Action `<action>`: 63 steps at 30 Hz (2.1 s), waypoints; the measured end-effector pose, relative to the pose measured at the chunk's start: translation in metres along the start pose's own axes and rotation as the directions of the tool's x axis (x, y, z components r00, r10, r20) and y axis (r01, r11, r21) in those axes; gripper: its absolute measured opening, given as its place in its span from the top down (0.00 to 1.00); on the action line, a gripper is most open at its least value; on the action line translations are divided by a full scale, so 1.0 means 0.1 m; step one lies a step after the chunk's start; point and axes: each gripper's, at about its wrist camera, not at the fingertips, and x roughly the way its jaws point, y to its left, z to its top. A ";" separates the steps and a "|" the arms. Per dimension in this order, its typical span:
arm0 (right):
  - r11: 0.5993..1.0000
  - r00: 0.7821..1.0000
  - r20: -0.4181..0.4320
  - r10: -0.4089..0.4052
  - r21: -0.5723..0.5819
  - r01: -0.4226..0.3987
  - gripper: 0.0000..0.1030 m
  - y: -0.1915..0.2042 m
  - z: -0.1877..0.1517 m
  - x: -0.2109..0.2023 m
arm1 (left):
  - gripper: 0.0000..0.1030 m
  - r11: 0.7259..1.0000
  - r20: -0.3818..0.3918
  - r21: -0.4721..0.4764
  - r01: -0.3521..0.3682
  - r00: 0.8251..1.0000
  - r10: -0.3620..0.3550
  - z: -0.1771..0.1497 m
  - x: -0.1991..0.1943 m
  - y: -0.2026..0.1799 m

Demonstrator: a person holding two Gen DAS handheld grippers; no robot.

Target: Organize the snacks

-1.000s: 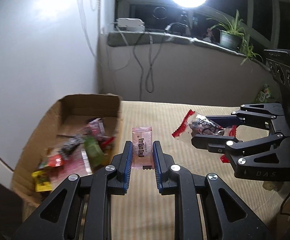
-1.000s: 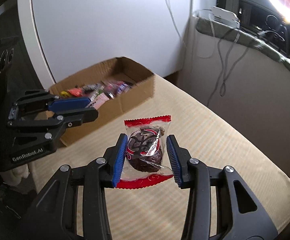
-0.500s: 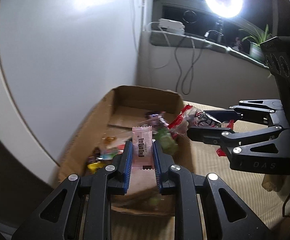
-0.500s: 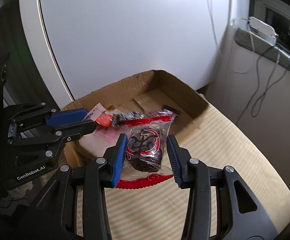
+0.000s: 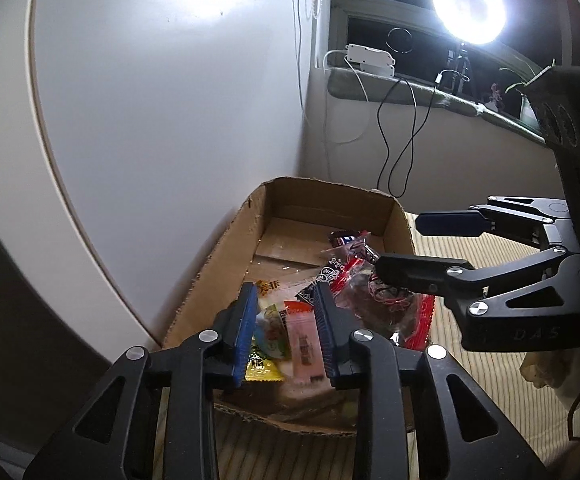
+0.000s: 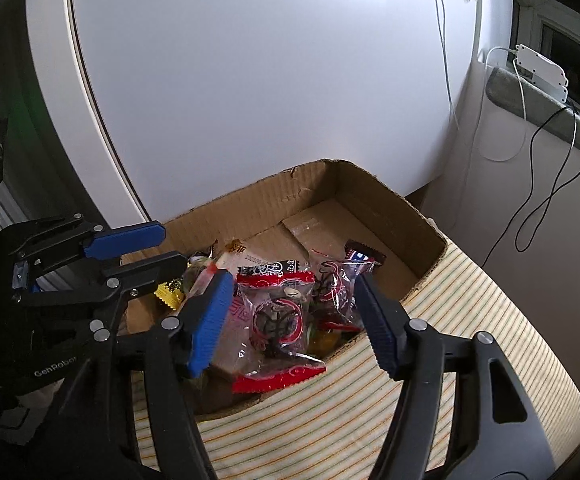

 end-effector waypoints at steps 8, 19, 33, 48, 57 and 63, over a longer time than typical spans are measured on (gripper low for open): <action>1.000 1.000 0.013 -0.003 0.009 0.003 0.33 -0.02 -0.04 -0.14 | 0.66 1.000 0.014 0.001 -0.006 1.000 0.006 0.01 -0.06 -0.01; 0.999 0.996 0.083 -0.029 0.027 0.027 0.20 0.01 -0.18 -0.56 | 0.38 1.000 0.065 0.011 -0.021 0.998 0.021 -0.06 -0.35 -0.09; 0.991 0.988 0.091 -0.126 0.065 0.120 0.08 -0.01 -0.56 -0.84 | 0.21 0.997 0.089 0.006 -0.077 0.993 0.076 -0.21 -0.63 -0.21; 0.984 0.984 0.085 -0.154 0.107 0.145 0.08 -0.11 -0.76 -0.98 | 0.21 0.994 0.066 -0.005 -0.108 0.992 0.108 -0.31 -0.66 -0.24; 0.983 0.984 0.082 -0.157 0.112 0.147 0.08 -0.12 -0.80 -0.99 | 0.21 0.994 0.070 -0.006 -0.108 0.992 0.108 -0.33 -0.70 -0.24; 0.981 0.983 0.080 -0.163 0.118 0.153 0.08 -0.14 -0.82 -1.00 | 0.21 0.994 0.075 0.005 -0.106 0.992 0.105 -0.33 -0.68 -0.25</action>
